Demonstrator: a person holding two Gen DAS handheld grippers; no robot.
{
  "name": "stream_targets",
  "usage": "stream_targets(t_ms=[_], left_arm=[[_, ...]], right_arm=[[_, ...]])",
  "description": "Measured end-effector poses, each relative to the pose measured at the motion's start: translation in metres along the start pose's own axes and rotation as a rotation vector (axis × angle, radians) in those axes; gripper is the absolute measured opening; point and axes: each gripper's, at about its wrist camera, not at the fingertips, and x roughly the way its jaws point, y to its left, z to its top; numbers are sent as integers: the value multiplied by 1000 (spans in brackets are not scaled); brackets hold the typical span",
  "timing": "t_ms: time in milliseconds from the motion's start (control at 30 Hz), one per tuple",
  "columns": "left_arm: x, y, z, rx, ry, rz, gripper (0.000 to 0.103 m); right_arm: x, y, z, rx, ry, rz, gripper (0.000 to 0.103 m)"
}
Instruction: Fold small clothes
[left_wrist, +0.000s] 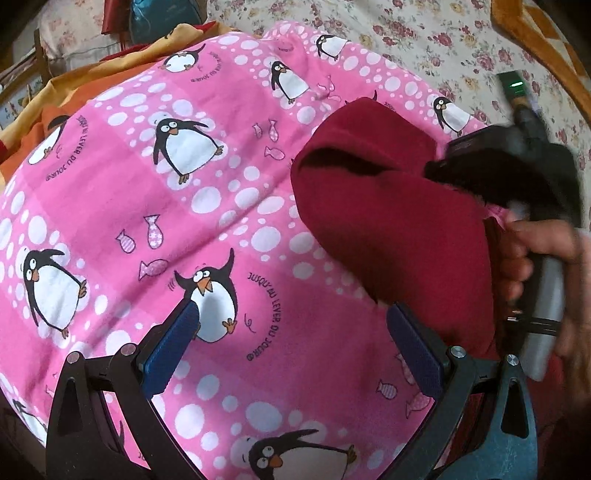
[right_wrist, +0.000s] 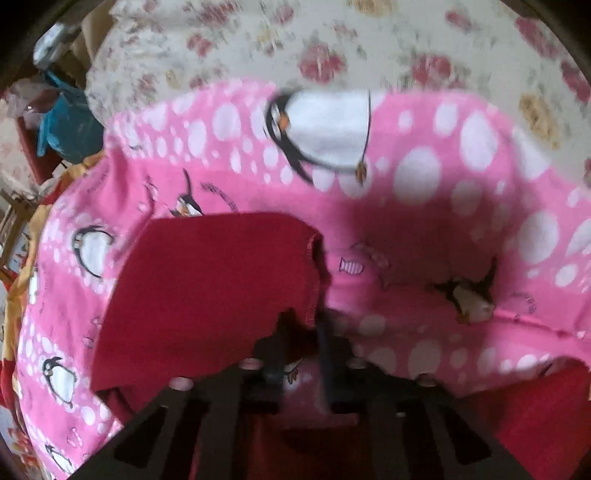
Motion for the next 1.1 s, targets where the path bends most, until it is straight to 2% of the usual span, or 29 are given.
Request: stream_targets(t_ms=[200,300,400,500,633,733,833,967,1000,1100], left_arm=[[-2,-1,0,-4,-6,8,102],[-7,-4,0,1,-17,5,102],[-12,-6,-1,17,-33,-1,102],[-20,-9,-2,28,-49,-12,102],[-28,-15,-5,55,-63,-14,102],[-35,-18,-10,66,-80,-14,102],[-34,-24,-14,84,-74,-11,102],[-34,-37,-24,137,-55,-36,102],[-35,-42,-28,160,-48,-43,102],[-33,-53,-35,213,-30,-58,102]], right_arm=[[-85,0,4,-17,-143,102,8],[-133,-2,-5,-53,-202,90,8],[-178,-17,-15,-43,-242,117,7],[-226,-37,-36,-42,-304,96,7],[-283,-90,-82,13,-365,68,7],[-315,-132,-121,67,-389,0,7],[-319,-175,-152,134,-362,-97,7],[-300,-217,-177,154,-294,-378,7],[-294,-228,-181,175,-265,-406,7],[-288,-247,-186,263,-193,-400,10]])
